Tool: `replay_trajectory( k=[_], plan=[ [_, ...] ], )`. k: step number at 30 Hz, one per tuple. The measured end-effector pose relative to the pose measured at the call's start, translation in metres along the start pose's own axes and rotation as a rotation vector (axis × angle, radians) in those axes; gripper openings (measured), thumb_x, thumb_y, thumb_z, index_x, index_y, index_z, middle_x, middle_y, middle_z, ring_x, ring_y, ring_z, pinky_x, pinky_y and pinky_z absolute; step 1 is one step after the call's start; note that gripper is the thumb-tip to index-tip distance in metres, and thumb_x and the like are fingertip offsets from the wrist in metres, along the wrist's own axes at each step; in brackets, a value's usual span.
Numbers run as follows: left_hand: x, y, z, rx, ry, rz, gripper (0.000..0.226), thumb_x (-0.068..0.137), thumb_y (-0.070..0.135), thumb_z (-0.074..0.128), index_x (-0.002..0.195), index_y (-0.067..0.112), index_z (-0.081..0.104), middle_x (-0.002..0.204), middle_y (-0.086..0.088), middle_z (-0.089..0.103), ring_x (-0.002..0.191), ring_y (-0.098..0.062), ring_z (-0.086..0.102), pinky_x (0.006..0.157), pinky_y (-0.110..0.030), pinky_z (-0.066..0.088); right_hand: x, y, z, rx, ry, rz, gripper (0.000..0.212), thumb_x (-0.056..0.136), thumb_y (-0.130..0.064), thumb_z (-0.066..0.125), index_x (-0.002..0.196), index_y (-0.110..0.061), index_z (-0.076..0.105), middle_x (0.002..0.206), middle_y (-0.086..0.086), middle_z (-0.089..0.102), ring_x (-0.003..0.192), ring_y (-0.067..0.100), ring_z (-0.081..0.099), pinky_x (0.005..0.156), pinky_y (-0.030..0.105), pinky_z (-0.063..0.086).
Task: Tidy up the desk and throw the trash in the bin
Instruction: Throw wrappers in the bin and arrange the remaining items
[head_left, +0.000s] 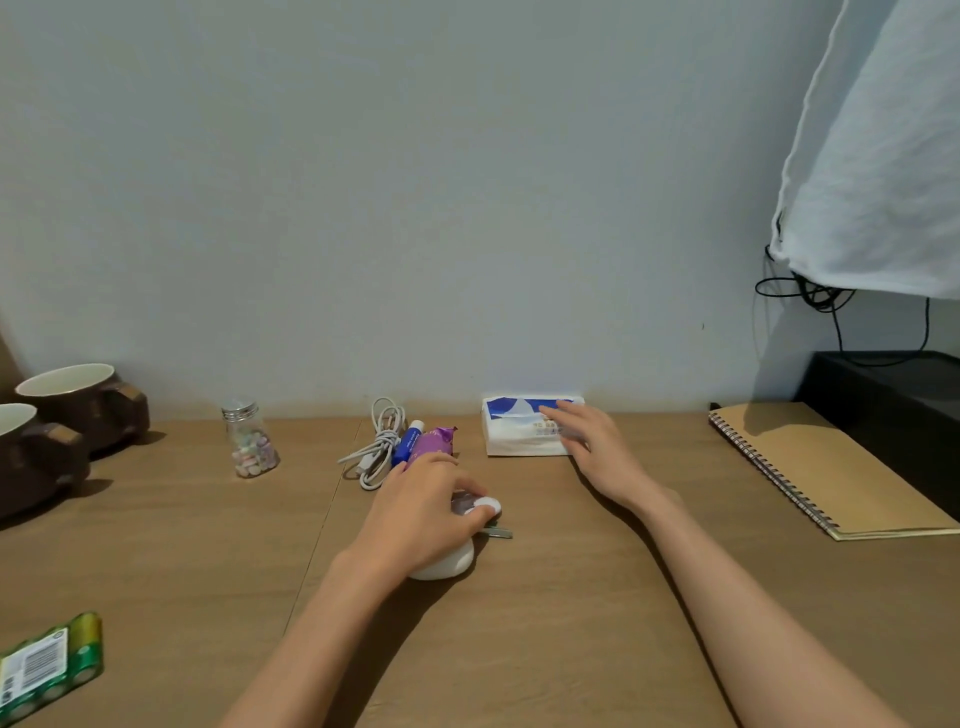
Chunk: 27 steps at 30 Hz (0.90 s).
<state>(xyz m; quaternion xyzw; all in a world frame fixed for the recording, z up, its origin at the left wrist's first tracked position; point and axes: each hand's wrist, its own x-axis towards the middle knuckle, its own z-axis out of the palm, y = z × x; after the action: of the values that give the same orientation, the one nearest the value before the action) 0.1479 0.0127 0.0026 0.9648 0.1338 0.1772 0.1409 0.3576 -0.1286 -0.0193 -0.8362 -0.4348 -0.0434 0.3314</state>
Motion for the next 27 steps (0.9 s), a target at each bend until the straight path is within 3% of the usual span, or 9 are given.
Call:
replay_trajectory(
  k=[5, 8, 10, 13, 16, 19, 24, 27],
  plan=[
    [0.001, -0.001, 0.0, -0.121, 0.017, 0.036, 0.033, 0.087, 0.048, 0.057, 0.113, 0.032, 0.068, 0.122, 0.019, 0.062, 0.117, 0.0, 0.05, 0.098, -0.03, 0.042, -0.001, -0.001, 0.003, -0.101, 0.097, 0.026, 0.042, 0.096, -0.014, 0.052, 0.132, -0.035, 0.055, 0.148, 0.003, 0.043, 0.136, 0.027, 0.033, 0.11, 0.039, 0.028],
    [0.001, -0.001, -0.004, -0.341, 0.101, 0.0, 0.023, 0.09, 0.031, 0.059, 0.11, 0.028, 0.07, 0.117, 0.016, 0.065, 0.107, 0.003, 0.055, 0.092, -0.017, 0.043, -0.006, -0.01, 0.0, -0.159, 0.145, 0.07, 0.044, 0.096, -0.019, 0.052, 0.134, -0.039, 0.051, 0.154, 0.0, 0.033, 0.137, 0.026, 0.024, 0.11, 0.043, 0.028],
    [0.002, -0.002, -0.009, -0.443, 0.206, -0.045, 0.021, 0.09, 0.02, 0.06, 0.107, 0.024, 0.071, 0.113, 0.013, 0.067, 0.1, 0.004, 0.055, 0.084, -0.006, 0.04, -0.01, -0.024, -0.005, -0.112, 0.191, 0.056, 0.042, 0.094, -0.02, 0.054, 0.133, -0.037, 0.054, 0.15, -0.001, 0.035, 0.134, 0.024, 0.023, 0.11, 0.04, 0.028],
    [0.002, -0.009, -0.016, -0.478, 0.294, -0.149, 0.024, 0.089, 0.016, 0.059, 0.109, 0.025, 0.068, 0.113, 0.009, 0.065, 0.095, 0.001, 0.054, 0.079, -0.012, 0.043, -0.018, -0.054, -0.009, 0.007, 0.236, -0.022, 0.026, 0.092, -0.022, 0.057, 0.115, -0.032, 0.065, 0.13, -0.005, 0.051, 0.12, 0.017, 0.035, 0.101, 0.031, 0.033],
    [0.003, -0.018, -0.016, -0.394, 0.211, -0.256, 0.035, 0.084, 0.031, 0.067, 0.118, 0.027, 0.062, 0.119, 0.004, 0.06, 0.095, -0.01, 0.056, 0.08, -0.025, 0.049, -0.032, -0.086, -0.012, 0.152, 0.048, -0.068, 0.016, 0.091, -0.024, 0.057, 0.098, -0.03, 0.07, 0.106, -0.016, 0.063, 0.1, 0.005, 0.051, 0.083, 0.017, 0.037],
    [0.002, -0.02, -0.014, -0.336, 0.127, -0.307, 0.049, 0.076, 0.042, 0.072, 0.121, 0.028, 0.059, 0.117, 0.0, 0.057, 0.093, -0.014, 0.058, 0.082, -0.036, 0.055, -0.045, -0.101, -0.003, 0.155, -0.195, -0.116, 0.012, 0.089, -0.023, 0.062, 0.095, -0.024, 0.072, 0.093, -0.021, 0.062, 0.089, -0.01, 0.052, 0.072, 0.003, 0.036],
    [0.001, -0.018, -0.016, -0.367, 0.082, -0.361, 0.05, 0.079, 0.041, 0.069, 0.126, 0.032, 0.054, 0.106, 0.005, 0.06, 0.093, -0.014, 0.057, 0.083, -0.038, 0.055, -0.051, -0.094, 0.011, 0.11, -0.24, -0.183, 0.015, 0.087, -0.029, 0.065, 0.1, -0.025, 0.07, 0.091, -0.025, 0.06, 0.081, -0.008, 0.052, 0.067, 0.01, 0.036],
    [0.002, -0.016, -0.014, -0.386, 0.097, -0.384, 0.05, 0.08, 0.036, 0.069, 0.128, 0.031, 0.054, 0.11, 0.003, 0.063, 0.094, -0.014, 0.057, 0.082, -0.035, 0.055, -0.05, -0.09, 0.012, 0.101, -0.246, -0.189, 0.013, 0.086, -0.034, 0.065, 0.098, -0.03, 0.067, 0.096, -0.021, 0.064, 0.088, 0.001, 0.053, 0.074, 0.021, 0.043]
  ],
)
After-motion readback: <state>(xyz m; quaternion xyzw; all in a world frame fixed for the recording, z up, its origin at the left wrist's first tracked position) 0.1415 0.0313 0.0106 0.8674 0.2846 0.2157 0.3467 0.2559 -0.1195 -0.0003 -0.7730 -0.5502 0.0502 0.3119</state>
